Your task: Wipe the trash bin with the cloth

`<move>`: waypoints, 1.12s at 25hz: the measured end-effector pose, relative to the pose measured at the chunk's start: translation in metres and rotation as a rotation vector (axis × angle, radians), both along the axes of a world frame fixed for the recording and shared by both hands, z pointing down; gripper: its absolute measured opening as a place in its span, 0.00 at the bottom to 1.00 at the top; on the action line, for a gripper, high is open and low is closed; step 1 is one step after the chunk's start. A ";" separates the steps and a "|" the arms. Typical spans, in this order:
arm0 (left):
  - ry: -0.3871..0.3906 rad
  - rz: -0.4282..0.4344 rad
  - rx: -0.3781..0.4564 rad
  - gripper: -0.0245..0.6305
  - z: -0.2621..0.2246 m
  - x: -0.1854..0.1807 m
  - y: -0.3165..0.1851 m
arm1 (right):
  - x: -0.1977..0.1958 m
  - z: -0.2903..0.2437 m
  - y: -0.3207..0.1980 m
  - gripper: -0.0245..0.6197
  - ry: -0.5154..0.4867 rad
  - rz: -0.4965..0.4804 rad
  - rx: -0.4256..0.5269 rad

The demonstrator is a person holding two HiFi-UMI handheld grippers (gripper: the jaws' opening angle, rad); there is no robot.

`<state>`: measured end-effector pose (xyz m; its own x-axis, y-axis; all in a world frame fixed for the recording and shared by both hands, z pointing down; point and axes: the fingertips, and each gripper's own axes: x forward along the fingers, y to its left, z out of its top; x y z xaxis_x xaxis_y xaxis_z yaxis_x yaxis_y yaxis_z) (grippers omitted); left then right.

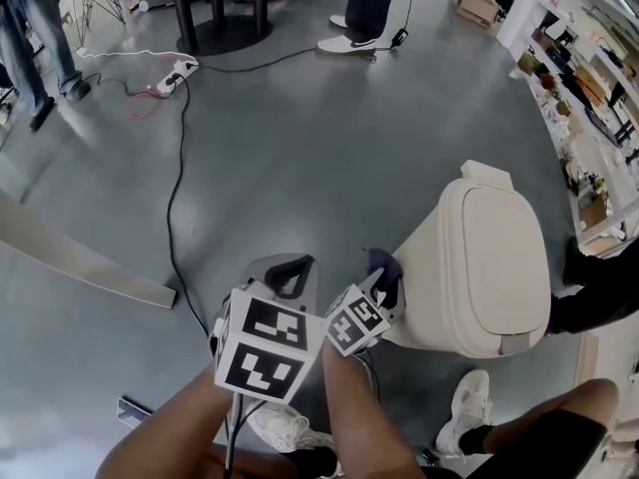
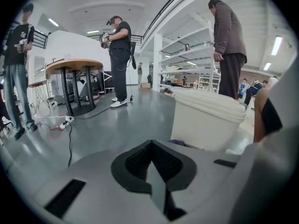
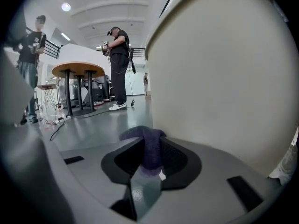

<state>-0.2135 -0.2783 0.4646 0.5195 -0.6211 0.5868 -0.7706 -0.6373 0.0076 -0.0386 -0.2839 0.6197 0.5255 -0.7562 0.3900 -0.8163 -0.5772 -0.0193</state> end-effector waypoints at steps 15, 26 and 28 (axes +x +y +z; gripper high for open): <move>-0.012 0.011 -0.022 0.04 0.002 0.011 0.001 | -0.018 0.070 -0.005 0.18 0.037 -0.161 -0.222; 0.100 -0.157 0.110 0.04 -0.084 0.009 -0.008 | -0.096 -0.069 0.026 0.18 0.046 -0.544 0.030; 0.106 -0.170 0.134 0.04 -0.102 0.008 -0.004 | -0.096 -0.107 0.041 0.18 0.025 -0.584 0.071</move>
